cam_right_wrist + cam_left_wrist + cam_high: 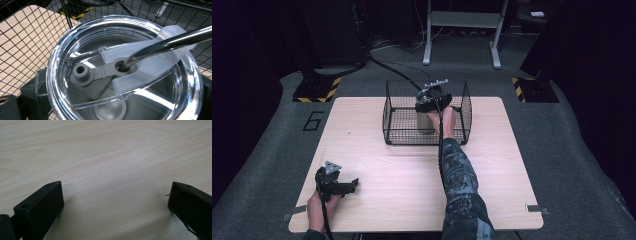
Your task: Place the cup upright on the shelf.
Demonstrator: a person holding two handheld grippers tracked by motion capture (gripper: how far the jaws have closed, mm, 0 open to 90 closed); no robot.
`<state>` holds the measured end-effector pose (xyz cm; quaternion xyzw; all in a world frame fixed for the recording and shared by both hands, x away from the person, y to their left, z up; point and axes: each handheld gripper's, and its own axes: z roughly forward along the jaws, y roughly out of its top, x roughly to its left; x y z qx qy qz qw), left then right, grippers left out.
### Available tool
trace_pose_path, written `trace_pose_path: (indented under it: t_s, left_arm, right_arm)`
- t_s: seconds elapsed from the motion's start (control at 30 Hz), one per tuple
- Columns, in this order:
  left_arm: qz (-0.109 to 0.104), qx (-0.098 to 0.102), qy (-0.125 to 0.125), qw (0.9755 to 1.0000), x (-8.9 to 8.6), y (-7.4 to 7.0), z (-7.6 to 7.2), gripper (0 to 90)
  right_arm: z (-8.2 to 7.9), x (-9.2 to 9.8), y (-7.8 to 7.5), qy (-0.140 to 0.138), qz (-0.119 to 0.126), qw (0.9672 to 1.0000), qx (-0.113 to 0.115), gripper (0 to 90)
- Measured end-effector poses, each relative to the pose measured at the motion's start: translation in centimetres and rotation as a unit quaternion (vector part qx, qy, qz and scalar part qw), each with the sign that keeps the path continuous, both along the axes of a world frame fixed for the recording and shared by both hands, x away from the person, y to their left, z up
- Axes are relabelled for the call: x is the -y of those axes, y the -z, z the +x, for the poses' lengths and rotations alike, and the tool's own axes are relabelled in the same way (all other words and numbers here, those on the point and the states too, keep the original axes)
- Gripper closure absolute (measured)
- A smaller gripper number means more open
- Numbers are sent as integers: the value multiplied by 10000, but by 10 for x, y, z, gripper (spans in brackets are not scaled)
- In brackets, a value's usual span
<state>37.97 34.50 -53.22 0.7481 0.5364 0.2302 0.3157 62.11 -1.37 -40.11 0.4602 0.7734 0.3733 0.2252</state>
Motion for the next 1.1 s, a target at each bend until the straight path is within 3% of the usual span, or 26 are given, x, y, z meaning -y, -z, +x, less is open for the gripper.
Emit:
trace_pose_path:
  t_s: [0.23, 0.3, 0.47, 0.6, 1.1]
  left_arm:
    - [-40, 25, -39, 10000, 1, 0, 0, 1]
    - [-42, 27, -41, 10000, 1, 0, 0, 1]
    - [-44, 20, -42, 10000, 1, 0, 0, 1]
    - [-34, -25, -23, 10000, 0, 0, 0, 1]
    - [-39, -12, -33, 10000, 1, 0, 0, 1]
  right_arm:
    - [-2, 5, -2, 144, 253, 9994, -205, 0]
    - [-5, 8, -4, 63, 338, 9991, -235, 0]
    - [-17, 13, -14, 40, 150, 9996, -251, 0]
    - [-31, 18, -22, 75, 57, 9998, -164, 0]
    - [-103, 52, -50, -401, 8, 9992, 85, 0]
